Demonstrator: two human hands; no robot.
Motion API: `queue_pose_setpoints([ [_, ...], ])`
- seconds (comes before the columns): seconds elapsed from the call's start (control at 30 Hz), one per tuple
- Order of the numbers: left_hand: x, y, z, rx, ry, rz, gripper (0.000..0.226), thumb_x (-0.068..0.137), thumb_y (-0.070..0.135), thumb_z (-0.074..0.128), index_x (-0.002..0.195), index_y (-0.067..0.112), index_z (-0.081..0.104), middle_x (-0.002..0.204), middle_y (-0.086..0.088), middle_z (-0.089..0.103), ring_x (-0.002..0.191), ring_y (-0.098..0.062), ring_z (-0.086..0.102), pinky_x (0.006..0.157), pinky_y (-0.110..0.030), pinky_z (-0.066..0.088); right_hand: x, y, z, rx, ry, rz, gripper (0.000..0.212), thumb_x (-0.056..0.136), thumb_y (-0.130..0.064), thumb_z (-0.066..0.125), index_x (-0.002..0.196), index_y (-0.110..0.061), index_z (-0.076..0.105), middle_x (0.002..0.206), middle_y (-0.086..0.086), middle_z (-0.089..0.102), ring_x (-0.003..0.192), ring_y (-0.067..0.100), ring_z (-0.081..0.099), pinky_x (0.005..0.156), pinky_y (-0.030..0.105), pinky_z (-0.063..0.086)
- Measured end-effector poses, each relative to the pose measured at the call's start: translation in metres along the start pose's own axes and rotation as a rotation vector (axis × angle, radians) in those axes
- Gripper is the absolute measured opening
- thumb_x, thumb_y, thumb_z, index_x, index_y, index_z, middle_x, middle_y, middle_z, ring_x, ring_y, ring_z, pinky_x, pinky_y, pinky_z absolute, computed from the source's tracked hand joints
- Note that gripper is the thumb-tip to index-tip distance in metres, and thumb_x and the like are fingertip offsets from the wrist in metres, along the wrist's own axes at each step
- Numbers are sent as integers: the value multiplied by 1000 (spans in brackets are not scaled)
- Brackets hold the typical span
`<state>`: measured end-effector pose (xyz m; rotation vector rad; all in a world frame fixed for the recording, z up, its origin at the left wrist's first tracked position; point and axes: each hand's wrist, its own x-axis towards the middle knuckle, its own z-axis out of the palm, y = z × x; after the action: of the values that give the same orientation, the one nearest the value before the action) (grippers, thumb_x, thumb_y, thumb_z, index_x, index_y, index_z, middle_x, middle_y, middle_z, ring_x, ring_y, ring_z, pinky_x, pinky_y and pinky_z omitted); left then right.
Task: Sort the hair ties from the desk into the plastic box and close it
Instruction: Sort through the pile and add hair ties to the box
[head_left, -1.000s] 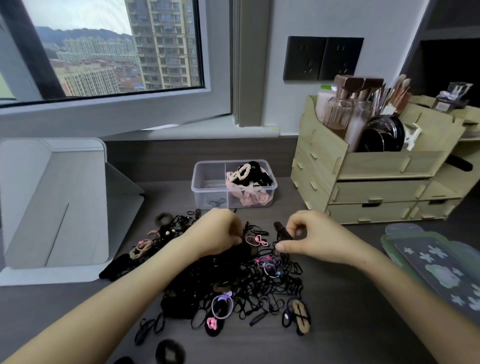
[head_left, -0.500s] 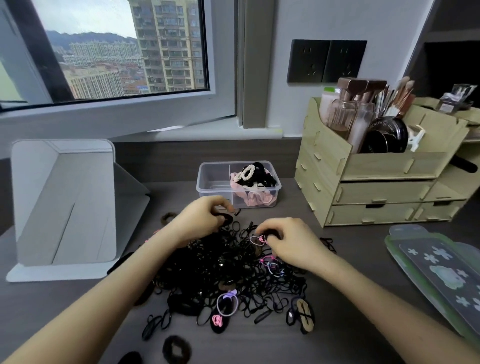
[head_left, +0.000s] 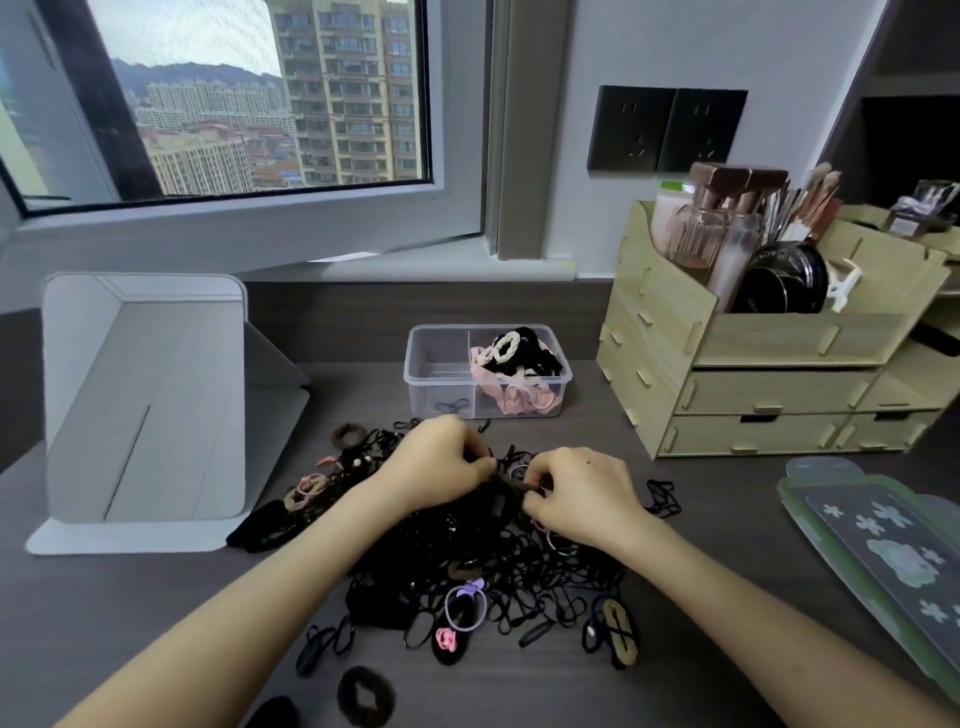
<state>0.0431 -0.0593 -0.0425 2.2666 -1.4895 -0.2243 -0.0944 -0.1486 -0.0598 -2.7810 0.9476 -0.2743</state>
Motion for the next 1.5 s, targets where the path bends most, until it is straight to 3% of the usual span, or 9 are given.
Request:
queue_pose_setpoints([
  [0.23,8,9,-6,-258,-77,146,13,81,22,67,93,19,73,83,16,58,72,5,55,62,-6,37,4,19,-27,317,-72,12,7,77,-46,66,73,-42,63,78,-15,66,76,5,56,68,28,45],
  [0.37,14,8,-13,-254,-31,165,15,85,30,65,87,18,72,72,9,62,59,3,52,54,-7,37,12,24,-42,615,-135,-48,14,92,-21,57,93,-26,70,72,-6,69,60,4,55,59,15,44],
  [0.5,27,4,-25,-200,-5,78,27,88,37,59,76,15,68,57,9,55,51,-2,46,46,-9,35,24,32,-39,539,-187,-76,46,91,-8,53,119,-43,45,74,1,72,50,3,55,56,21,49],
  [0.63,55,3,-36,-280,110,-4,32,90,35,55,78,8,68,74,0,69,67,-13,60,59,-20,44,51,30,-45,652,-5,-8,14,91,-8,55,89,-22,57,79,10,71,51,10,58,43,19,44],
  [0.8,112,10,-24,-101,180,-3,26,96,26,45,95,6,61,92,-12,66,90,-28,60,69,-30,38,117,33,-51,576,211,150,37,84,-26,64,49,-19,55,51,-2,62,49,9,54,58,30,47],
  [1.03,156,-3,-8,175,30,7,27,93,25,42,97,9,63,102,-12,67,97,-33,59,74,-35,42,132,38,-58,861,-71,167,24,80,-26,72,67,-8,63,52,3,53,40,5,40,37,16,29],
  [1.23,158,3,-29,-542,65,-97,9,78,7,63,84,9,69,81,-6,64,77,-19,57,74,-32,49,139,48,-44,1048,-26,195,18,85,-13,66,86,5,65,63,9,60,43,3,47,41,13,41],
  [1.37,153,10,-34,-755,-39,-12,9,86,15,61,82,12,69,84,-3,68,82,-16,63,80,-30,55,141,47,-43,997,-28,149,16,84,-15,69,78,-1,68,64,8,62,51,9,48,44,15,41],
  [1.5,151,14,-35,-663,-57,63,14,84,22,66,73,14,72,58,9,65,64,-7,59,67,-23,48,144,44,-41,889,4,157,21,81,-17,72,65,-5,66,54,4,58,43,10,45,41,17,38],
])
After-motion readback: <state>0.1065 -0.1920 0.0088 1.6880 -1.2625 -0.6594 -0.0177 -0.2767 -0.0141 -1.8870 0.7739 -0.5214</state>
